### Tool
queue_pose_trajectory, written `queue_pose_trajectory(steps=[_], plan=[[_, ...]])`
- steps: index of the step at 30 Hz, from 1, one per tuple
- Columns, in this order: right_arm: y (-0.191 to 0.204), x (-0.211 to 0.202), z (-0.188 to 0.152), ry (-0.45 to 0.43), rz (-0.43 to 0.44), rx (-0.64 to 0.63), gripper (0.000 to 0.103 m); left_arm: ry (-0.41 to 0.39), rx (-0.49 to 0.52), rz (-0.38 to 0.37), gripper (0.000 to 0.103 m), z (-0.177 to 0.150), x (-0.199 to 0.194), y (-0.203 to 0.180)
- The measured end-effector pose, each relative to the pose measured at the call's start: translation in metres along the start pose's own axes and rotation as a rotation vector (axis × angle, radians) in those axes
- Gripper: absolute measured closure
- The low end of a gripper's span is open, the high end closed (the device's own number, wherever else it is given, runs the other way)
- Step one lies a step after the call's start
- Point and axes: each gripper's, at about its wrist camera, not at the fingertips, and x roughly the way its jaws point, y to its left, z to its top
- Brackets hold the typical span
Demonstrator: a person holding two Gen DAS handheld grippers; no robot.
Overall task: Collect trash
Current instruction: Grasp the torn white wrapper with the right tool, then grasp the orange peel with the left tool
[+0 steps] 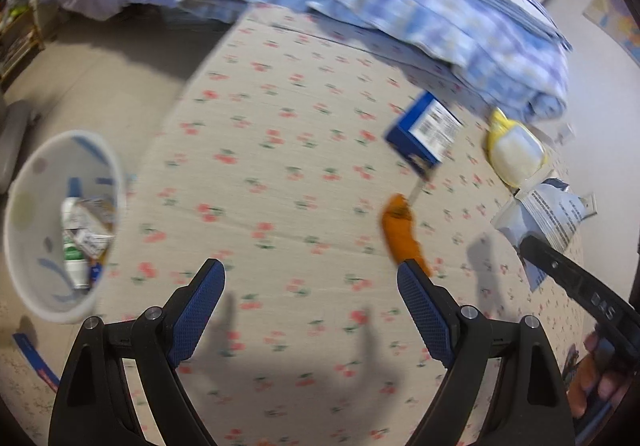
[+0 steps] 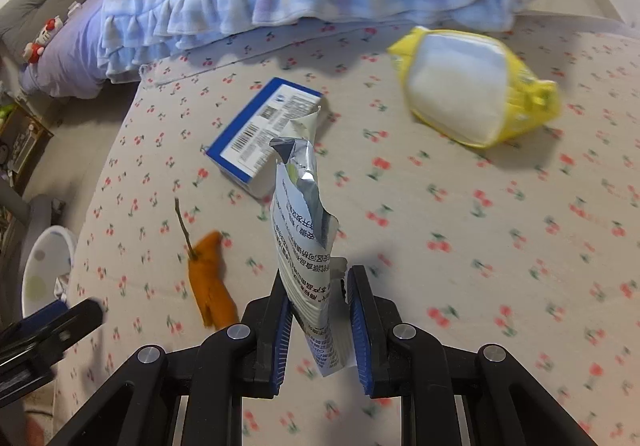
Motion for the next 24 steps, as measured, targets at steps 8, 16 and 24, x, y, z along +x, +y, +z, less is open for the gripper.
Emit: queue_pose_trajectory(steps=[8,16,24], plan=[[-0.026,-0.021,-0.018,0.005,-0.017,0.015,0.079,-0.02,-0.003,-0.036,0.017,-0.005,0.022,-0.03],[-0.057,-0.033,-0.032,0.012,-0.046,0.024,0.079,-0.059,0.028,-0.062,0.035,-0.004,0.031,-0.046],[-0.071,-0.038,-0.034,0.012,-0.049,0.042,0.079,-0.037,-0.002,-0.064,0.056,-0.005,0.048,-0.05]])
